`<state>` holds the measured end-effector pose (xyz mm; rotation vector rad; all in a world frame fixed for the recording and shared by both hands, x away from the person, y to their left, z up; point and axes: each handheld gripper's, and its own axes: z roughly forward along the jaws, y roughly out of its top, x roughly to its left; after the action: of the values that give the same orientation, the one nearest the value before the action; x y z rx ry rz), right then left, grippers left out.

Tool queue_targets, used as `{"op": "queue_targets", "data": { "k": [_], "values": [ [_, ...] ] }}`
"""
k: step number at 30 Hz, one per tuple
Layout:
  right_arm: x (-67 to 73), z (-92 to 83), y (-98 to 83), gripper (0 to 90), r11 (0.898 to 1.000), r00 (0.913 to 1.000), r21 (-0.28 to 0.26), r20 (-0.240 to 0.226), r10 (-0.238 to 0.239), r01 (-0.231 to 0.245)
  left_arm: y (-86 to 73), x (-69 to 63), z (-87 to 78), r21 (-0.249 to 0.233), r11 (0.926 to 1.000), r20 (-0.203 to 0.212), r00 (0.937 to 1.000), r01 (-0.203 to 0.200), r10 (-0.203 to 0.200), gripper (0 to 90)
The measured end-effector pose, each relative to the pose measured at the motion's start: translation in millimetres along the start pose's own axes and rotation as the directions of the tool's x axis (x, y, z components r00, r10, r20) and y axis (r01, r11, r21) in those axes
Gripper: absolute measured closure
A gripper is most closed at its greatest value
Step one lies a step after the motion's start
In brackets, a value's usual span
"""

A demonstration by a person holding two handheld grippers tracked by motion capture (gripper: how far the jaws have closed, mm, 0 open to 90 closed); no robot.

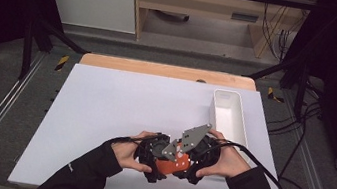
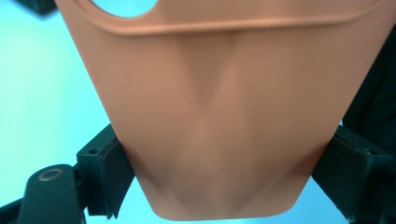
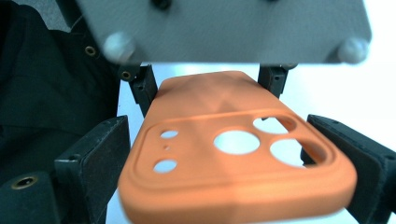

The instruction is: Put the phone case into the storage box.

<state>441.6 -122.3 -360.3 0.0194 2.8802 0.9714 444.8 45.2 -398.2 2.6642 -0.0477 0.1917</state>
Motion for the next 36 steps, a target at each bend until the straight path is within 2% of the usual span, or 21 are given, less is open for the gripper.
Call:
{"op": "queue_targets", "data": {
  "k": [3,7,13,17,19,24,30,33,36],
  "values": [
    [0.9,-5.0,-2.6,6.2,0.998,0.9995,-0.056,0.026,0.015,-0.014,-3.3,0.0,-1.2,-0.009,0.9999,0.004,0.9999,0.013,-0.013,14.7],
    [0.8,-12.2,-10.7,4.4,0.994,0.9972,-0.104,0.055,0.051,-0.045,-8.9,0.1,-2.8,-0.025,0.9993,0.0,0.9996,0.027,-0.027,14.7],
    [-0.1,-23.0,-25.1,3.5,0.977,0.9928,-0.202,0.081,0.089,-0.071,-16.9,1.1,-5.8,-0.061,0.9965,0.001,0.9984,0.057,-0.057,14.7],
    [1.0,-28.1,-32.9,3.6,0.965,0.9899,-0.248,0.088,0.111,-0.087,-23.0,0.5,-6.4,-0.082,0.9945,-0.001,0.9979,0.065,-0.065,14.7],
    [2.3,-29.3,-36.4,3.5,0.96,0.9886,-0.265,0.088,0.123,-0.096,-26.9,0.3,-5.4,-0.109,0.9913,-0.013,0.9971,0.074,-0.076,14.7],
    [5.0,-28.7,-43.8,3.3,0.952,0.9872,-0.288,0.084,0.135,-0.106,-34.7,0.5,-4.6,-0.153,0.9839,-0.01,0.9953,0.093,-0.096,14.7],
    [6.9,-24.8,-50.3,3.3,0.944,0.9869,-0.307,0.072,0.145,-0.116,-43.4,-1.3,-4.0,-0.222,0.9681,0.012,0.9931,0.116,-0.117,14.7],
    [8.2,-22.1,-52.2,3.3,0.939,0.9869,-0.321,0.062,0.149,-0.122,-44.9,-1.2,-3.9,-0.233,0.9652,0.015,0.9929,0.118,-0.118,14.6],
    [9.4,-20.1,-52.4,3.3,0.936,0.9877,-0.331,0.055,0.147,-0.121,-45.9,-1.5,-4.5,-0.26,0.9577,0.029,0.9925,0.123,-0.119,14.6]
  ]
}}
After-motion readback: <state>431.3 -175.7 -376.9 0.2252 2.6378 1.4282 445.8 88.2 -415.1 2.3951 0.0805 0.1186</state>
